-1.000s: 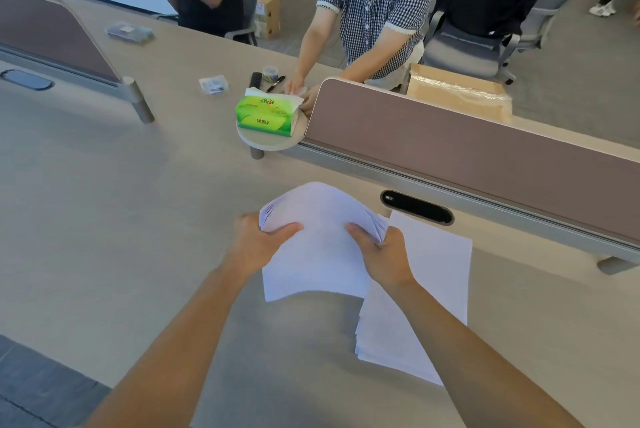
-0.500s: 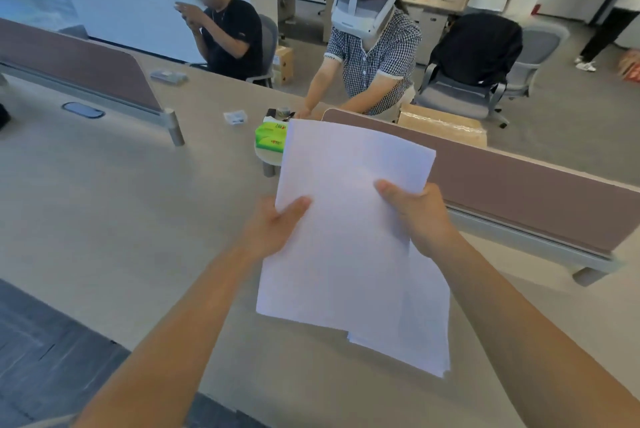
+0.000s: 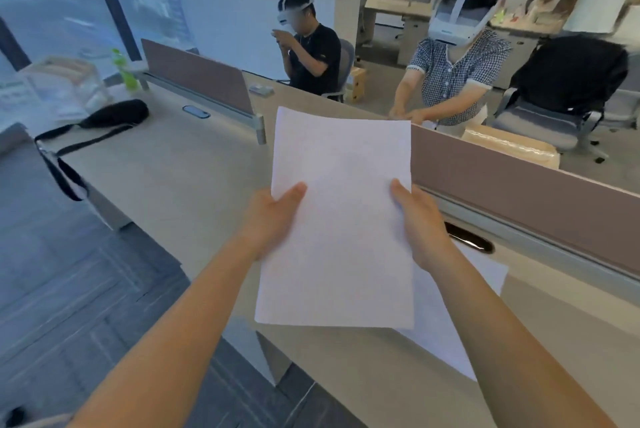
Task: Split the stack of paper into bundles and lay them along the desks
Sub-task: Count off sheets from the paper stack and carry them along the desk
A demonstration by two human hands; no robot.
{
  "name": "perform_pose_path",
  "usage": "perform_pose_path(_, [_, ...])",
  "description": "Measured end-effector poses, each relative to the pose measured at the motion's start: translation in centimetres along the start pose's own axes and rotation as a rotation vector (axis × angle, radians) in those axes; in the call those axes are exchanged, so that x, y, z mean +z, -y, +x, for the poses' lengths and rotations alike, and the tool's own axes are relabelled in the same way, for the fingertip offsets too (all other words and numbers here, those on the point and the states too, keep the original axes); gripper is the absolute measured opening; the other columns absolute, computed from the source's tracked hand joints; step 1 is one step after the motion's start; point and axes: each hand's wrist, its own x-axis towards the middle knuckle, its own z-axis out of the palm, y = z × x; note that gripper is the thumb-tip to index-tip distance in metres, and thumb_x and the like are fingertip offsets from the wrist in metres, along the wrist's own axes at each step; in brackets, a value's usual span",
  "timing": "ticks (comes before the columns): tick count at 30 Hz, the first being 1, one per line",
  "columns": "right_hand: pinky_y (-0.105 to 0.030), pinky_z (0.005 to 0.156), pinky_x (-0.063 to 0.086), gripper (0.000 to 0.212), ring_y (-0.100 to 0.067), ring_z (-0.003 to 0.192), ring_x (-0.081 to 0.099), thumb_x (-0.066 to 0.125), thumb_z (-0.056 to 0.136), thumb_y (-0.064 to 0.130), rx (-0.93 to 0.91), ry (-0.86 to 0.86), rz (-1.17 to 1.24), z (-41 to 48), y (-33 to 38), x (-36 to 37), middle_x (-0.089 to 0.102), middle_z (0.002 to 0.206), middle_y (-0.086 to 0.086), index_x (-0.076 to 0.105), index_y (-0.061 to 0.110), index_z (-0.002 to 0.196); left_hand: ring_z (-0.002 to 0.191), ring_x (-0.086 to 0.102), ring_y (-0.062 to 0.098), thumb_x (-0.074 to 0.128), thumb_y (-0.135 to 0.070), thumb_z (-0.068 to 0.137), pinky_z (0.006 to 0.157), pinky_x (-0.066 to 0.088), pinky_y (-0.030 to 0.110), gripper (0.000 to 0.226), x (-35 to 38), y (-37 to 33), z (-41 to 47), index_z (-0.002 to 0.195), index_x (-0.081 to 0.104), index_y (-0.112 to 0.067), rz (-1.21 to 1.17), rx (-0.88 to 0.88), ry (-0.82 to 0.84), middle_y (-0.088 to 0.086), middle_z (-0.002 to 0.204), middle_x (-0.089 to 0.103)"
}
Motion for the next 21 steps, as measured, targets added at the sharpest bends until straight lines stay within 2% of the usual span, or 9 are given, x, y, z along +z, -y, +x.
perform_pose_path(1, [-0.041, 0.097, 0.051, 0.028, -0.016, 0.091, 0.071, 0.053, 0.097, 0.043, 0.021, 0.007, -0.009, 0.1, 0.0, 1.3, 0.074, 0.108, 0.006, 0.068, 0.023, 0.110, 0.064, 0.060, 0.009, 0.059, -0.040, 0.092, 0.045, 0.045, 0.014, 0.027, -1.4, 0.4, 0.0, 0.081, 0.068, -0.017, -0.010, 0.000, -0.013, -0.009, 0.069, 0.063])
perform_pose_path(3, [-0.029, 0.079, 0.050, 0.017, -0.005, 0.076, 0.063, 0.050, 0.100, 0.037, 0.021, 0.023, -0.026, 0.5, -0.1, 4.2, 0.069, 0.093, 0.014, 0.063, 0.029, 0.092, 0.064, 0.061, 0.012, 0.058, -0.041, 0.093, 0.042, 0.044, 0.011, 0.027, -4.1, 1.2, 0.5, 0.082, 0.068, -0.018, -0.033, -0.017, -0.013, -0.005, 0.071, 0.065])
perform_pose_path(6, [-0.012, 0.055, 0.049, 0.024, 0.004, 0.065, 0.066, 0.048, 0.102, 0.029, -0.033, 0.069, -0.073, 1.4, -0.9, 10.0, 0.069, 0.081, 0.018, 0.065, 0.027, 0.084, 0.069, 0.064, 0.012, 0.056, -0.039, 0.094, 0.053, 0.048, 0.020, 0.022, -8.8, 2.8, 1.8, 0.078, 0.061, -0.025, -0.095, -0.081, -0.018, -0.005, 0.079, 0.067])
perform_pose_path(8, [-0.016, 0.061, 0.054, 0.028, 0.002, 0.066, 0.069, 0.049, 0.101, 0.030, -0.043, 0.074, -0.074, 2.4, -1.2, 14.2, 0.073, 0.082, 0.013, 0.069, 0.022, 0.084, 0.066, 0.067, 0.005, 0.056, -0.041, 0.094, 0.055, 0.051, 0.022, 0.021, -12.4, 4.1, 3.1, 0.081, 0.063, -0.026, -0.117, -0.116, -0.007, -0.006, 0.084, 0.071])
perform_pose_path(10, [-0.031, 0.080, 0.055, 0.030, -0.010, 0.078, 0.072, 0.051, 0.100, 0.033, 0.004, 0.058, -0.072, 3.1, -1.3, 18.5, 0.076, 0.090, 0.005, 0.072, 0.018, 0.084, 0.063, 0.069, 0.004, 0.056, -0.042, 0.093, 0.057, 0.054, 0.023, 0.024, -16.4, 5.3, 4.9, 0.082, 0.066, -0.023, -0.110, -0.127, 0.003, -0.006, 0.081, 0.072])
perform_pose_path(12, [-0.041, 0.094, 0.052, 0.031, -0.020, 0.091, 0.072, 0.051, 0.099, 0.035, 0.030, 0.046, -0.066, 3.8, -1.4, 23.0, 0.077, 0.092, 0.003, 0.073, 0.017, 0.087, 0.071, 0.072, 0.011, 0.056, -0.047, 0.091, 0.070, 0.059, 0.032, 0.028, -20.6, 6.6, 6.9, 0.085, 0.068, -0.022, -0.106, -0.139, 0.015, -0.004, 0.083, 0.073])
perform_pose_path(16, [-0.051, 0.100, 0.047, 0.042, -0.031, 0.106, 0.068, 0.053, 0.095, 0.045, 0.032, 0.049, -0.116, 5.2, -0.8, 31.6, 0.077, 0.096, -0.005, 0.074, 0.010, 0.083, 0.090, 0.072, 0.022, 0.059, -0.060, 0.082, 0.086, 0.056, 0.047, 0.044, -29.0, 8.3, 9.9, 0.104, 0.070, -0.023, -0.153, -0.190, 0.034, 0.000, 0.098, 0.075])
perform_pose_path(19, [-0.048, 0.099, 0.048, 0.046, -0.033, 0.100, 0.070, 0.051, 0.097, 0.046, -0.025, 0.094, -0.169, 6.4, 0.0, 36.6, 0.077, 0.096, -0.008, 0.073, 0.008, 0.086, 0.097, 0.070, 0.027, 0.061, -0.055, 0.085, 0.089, 0.055, 0.049, 0.048, -34.1, 8.5, 12.0, 0.114, 0.067, -0.017, -0.211, -0.229, 0.039, 0.005, 0.107, 0.073])
perform_pose_path(21, [-0.056, 0.100, 0.044, 0.056, -0.045, 0.106, 0.063, 0.050, 0.095, 0.051, -0.064, 0.140, -0.186, 7.3, 0.3, 39.4, 0.070, 0.110, -0.024, 0.069, -0.002, 0.094, 0.099, 0.068, 0.027, 0.059, -0.052, 0.088, 0.091, 0.054, 0.048, 0.047, -36.6, 8.7, 13.3, 0.117, 0.064, -0.015, -0.228, -0.234, 0.026, 0.006, 0.109, 0.071])
